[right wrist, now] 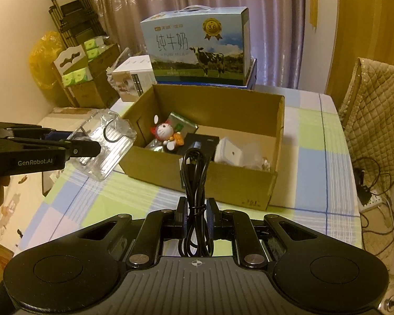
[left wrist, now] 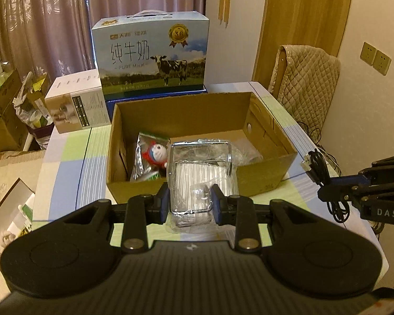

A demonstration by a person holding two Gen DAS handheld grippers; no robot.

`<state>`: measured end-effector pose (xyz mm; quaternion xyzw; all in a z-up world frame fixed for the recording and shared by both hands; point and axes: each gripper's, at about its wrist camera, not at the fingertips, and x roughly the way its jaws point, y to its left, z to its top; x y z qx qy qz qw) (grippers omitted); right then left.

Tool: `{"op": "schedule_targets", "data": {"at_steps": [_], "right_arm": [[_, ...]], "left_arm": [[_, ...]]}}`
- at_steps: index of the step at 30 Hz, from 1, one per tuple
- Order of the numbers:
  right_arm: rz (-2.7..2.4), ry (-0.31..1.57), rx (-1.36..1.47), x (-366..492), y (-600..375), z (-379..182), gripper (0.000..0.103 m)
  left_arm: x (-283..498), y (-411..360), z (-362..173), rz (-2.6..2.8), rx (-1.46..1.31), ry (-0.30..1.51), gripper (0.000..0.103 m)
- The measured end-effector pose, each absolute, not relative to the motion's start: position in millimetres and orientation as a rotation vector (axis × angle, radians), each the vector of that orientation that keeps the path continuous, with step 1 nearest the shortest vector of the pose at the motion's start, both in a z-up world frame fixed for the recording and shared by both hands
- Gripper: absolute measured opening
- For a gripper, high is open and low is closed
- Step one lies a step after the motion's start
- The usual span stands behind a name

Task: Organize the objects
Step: 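Lift and carry the package and cable over the cardboard box with both tools, then open the left tool releasing the package while the right tool drops the cable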

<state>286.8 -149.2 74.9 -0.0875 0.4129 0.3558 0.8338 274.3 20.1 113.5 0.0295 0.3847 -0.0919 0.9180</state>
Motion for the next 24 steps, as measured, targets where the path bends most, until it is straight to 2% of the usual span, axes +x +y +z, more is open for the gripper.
{"op": "schedule_targets", "data": {"at_steps": [16,24], "right_arm": [[0.734,0.886,-0.204,379.2,-112.7,88.6,0.011],[0.705,0.928,-0.189,417.8,-100.2,63.8,0.011]], "left_arm": [[357.1,35.1,114.4,-0.203,0.053,0.813,0.026],[403.7,32.8,89.8,-0.196,0.038,0.846,0.027]]}}
